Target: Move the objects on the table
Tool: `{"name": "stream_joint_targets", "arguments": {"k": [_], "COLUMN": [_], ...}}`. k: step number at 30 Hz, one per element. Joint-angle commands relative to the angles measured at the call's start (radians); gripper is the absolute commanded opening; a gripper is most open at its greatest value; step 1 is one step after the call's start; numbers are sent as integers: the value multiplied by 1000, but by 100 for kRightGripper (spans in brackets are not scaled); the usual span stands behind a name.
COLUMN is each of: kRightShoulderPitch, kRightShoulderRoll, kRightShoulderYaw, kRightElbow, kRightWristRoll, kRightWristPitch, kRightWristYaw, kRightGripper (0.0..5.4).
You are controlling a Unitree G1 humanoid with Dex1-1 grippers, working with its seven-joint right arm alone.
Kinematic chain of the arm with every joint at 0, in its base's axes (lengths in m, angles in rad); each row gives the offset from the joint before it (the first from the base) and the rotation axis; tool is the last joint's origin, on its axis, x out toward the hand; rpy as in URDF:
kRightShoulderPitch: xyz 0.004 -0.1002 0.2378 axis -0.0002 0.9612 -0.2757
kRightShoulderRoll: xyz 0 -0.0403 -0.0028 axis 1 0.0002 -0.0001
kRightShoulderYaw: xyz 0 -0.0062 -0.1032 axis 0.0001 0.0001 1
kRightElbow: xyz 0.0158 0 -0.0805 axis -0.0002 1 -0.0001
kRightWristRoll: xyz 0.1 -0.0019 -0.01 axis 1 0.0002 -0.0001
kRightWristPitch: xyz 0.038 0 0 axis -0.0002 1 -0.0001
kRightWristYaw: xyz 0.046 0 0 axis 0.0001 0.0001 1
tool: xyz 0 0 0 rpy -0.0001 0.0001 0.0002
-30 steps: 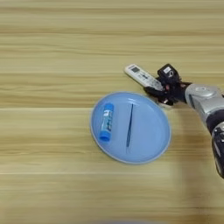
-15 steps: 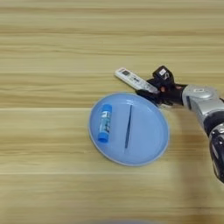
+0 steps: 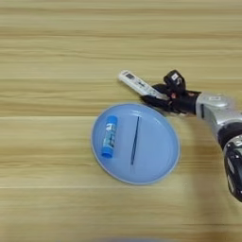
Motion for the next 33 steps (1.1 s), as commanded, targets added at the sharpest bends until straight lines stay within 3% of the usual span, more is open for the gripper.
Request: {"name": "stream_joint_targets", "arguments": {"k": [1,11,17,22,27,33], "kRightShoulderPitch": [-74,-33,94,169,220,273], "kRightShoulderRoll": [-28,-31,-41,-49,-57,-75], "kRightShoulderYaw": [-29,-52,-25,-4,22,86], "kRightElbow": [-87,-223,-438,-538,-598,-609], "kRightWristRoll": [39,98,168,195,194,138], "kRightWristPitch": [-19,-57,-117,-109,-105,-143], "kRightWristYaw": [-5,83,276,362,400,417], "kRightGripper": [287,287,287,287,287,287]}}
